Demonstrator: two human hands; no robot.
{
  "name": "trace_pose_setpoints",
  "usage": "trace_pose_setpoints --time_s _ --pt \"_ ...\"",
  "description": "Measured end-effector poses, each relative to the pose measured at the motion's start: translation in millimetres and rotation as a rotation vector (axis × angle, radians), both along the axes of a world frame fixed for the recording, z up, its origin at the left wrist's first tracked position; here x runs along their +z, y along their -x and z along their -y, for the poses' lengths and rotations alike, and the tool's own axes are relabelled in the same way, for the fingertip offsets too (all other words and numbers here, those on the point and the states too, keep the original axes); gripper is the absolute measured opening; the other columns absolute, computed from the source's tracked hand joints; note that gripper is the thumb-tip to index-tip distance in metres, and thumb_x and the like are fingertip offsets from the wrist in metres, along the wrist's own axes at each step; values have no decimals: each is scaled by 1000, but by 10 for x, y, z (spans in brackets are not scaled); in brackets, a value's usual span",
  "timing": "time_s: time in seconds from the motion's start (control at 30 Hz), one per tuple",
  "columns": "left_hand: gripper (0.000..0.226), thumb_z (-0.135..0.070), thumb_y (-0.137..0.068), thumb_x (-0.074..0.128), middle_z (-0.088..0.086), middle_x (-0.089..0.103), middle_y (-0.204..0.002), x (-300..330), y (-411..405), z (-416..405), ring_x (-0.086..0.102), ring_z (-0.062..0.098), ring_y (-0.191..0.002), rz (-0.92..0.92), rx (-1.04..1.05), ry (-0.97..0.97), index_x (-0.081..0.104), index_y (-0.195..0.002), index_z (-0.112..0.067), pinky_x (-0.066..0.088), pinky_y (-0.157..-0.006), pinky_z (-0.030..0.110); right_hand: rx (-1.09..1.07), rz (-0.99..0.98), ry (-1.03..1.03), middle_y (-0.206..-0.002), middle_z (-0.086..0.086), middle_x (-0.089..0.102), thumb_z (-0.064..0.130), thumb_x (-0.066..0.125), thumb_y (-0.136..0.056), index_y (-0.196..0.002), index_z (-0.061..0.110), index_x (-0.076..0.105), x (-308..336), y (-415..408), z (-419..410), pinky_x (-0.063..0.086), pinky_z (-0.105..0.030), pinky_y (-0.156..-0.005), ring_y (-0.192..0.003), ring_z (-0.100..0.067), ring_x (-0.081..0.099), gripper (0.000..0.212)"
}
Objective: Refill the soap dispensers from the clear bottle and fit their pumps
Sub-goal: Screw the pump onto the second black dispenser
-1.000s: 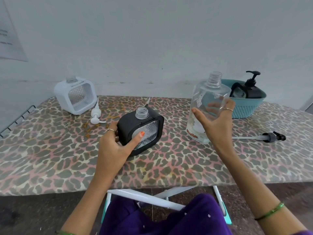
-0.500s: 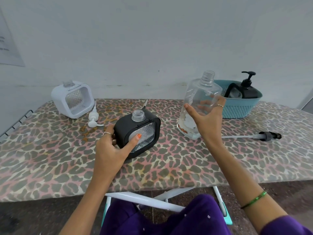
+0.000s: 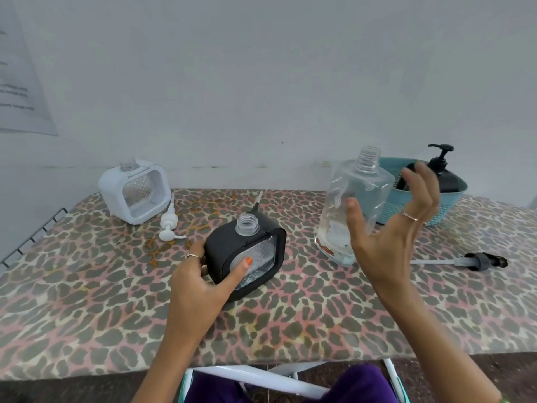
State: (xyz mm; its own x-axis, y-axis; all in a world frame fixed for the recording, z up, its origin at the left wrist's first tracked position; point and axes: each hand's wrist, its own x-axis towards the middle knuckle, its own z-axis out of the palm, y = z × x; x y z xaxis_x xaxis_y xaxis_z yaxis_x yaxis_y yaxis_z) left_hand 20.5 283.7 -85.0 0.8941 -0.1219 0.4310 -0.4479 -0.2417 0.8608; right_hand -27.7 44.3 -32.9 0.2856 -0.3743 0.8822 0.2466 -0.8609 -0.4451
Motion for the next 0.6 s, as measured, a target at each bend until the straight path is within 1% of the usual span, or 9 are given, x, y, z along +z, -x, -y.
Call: trace_pose_setpoints --time_s 0.07,0.1,0.17,0.27,0.33,0.4,0.5,0.53,0.6 --pt "42 -58 -66 72 -28 66 -95 19 -3 3 65 -3 -87 2 -5 1 55 -101 -42 57 -72 22 115 -32 164 -124 -11 43 23 63 -87 -121 9 41 168 -14 -91 29 -18 -107 -120 -22 41 42" --pt "40 -56 -68 76 -28 66 -94 28 -1 9 65 -3 -86 -2 -10 11 56 -100 -42 56 -71 21 212 -173 176 -115 -6 51 19 61 -89 -118 9 47 237 -55 -142 34 -12 -101 -112 -19 49 34" --pt "39 -53 -69 78 -28 66 -94 31 4 8 66 -3 -86 -20 -13 32 56 -98 -42 56 -71 20 426 -564 179 -106 4 58 13 57 -93 -113 13 56 297 -217 -215 44 -14 -92 -100 -11 57 20" --pt "41 -58 -64 75 -29 66 -93 47 19 13 65 -3 -86 -39 -7 33 56 -98 -43 54 -71 17 528 -865 284 -119 -1 61 0 49 -93 -118 15 58 145 -623 -194 46 -27 -94 -107 -11 56 31" --pt "40 -53 -66 79 -31 66 -93 68 30 20 65 -4 -85 -67 -16 55 56 -97 -42 54 -70 16 529 -988 364 -134 -1 55 -7 46 -90 -129 18 54 63 -874 -170 38 -24 -102 -120 -13 50 48" --pt "38 -43 -64 75 -33 65 -92 78 37 22 65 -6 -85 -88 -31 72 56 -97 -41 53 -68 14 553 -1104 447 -144 3 46 -3 54 -90 -139 23 46 18 -1053 -171 31 -22 -105 -131 -12 42 56" --pt "38 -38 -66 76 -34 65 -92 74 36 17 65 -5 -86 -95 -29 73 56 -98 -40 52 -68 13 615 -1216 523 -146 4 42 7 62 -90 -142 21 42 -83 -1268 -192 27 -27 -110 -132 -11 37 57" --pt "38 -35 -68 78 -33 65 -93 70 33 16 65 -4 -86 -98 -32 77 57 -99 -40 52 -67 13 595 -1226 573 -143 2 46 12 62 -91 -139 19 46 -142 -1343 -212 31 -31 -110 -131 -14 41 51" --pt "38 -28 -70 80 -32 66 -93 63 26 15 65 -4 -86 -102 -33 78 57 -99 -39 52 -67 13 522 -1238 645 -131 1 57 24 57 -93 -126 18 56 -268 -1471 -254 43 -34 -101 -118 -17 54 33"
